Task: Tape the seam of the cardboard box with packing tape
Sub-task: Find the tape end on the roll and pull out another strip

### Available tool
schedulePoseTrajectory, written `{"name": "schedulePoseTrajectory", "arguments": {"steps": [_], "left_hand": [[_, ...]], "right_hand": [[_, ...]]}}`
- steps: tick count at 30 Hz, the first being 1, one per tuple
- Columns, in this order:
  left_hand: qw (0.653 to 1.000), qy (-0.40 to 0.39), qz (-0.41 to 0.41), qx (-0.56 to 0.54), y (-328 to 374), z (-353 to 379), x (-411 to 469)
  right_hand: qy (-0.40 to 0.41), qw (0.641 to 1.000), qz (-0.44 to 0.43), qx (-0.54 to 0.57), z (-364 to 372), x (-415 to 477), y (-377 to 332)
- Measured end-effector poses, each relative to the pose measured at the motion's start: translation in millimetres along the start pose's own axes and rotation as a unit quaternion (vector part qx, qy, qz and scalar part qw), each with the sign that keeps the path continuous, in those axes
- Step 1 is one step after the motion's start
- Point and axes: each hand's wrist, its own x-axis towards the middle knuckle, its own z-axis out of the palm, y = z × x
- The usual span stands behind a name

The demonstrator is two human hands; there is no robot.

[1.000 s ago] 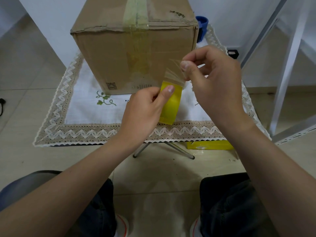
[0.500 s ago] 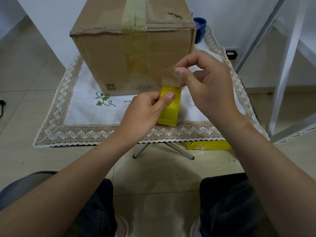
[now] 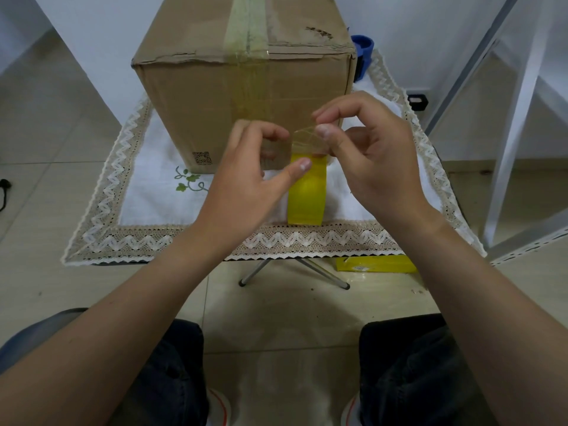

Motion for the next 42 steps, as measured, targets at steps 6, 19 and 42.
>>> {"name": "schedulePoseTrajectory", "arguments": {"steps": [6,19,42], "left_hand": [[0.991,0.052,0.028,-0.124,11.5,-6.5,5.1],[0.982,0.044,0.014,-0.182,5.5,2.9,8.8],[0.988,0.036,0.016,-0.150,9.6,8.5,8.0]], "right_hand": [[-0.018,1.000,0.009,-0.003,2.9,-1.8,2.3],[-0.017,0.999,0.047,0.015,1.7,-3.1,-1.1],[-0.014,0.999,0.016,0.027,2.3,-0.9,5.5]]}}
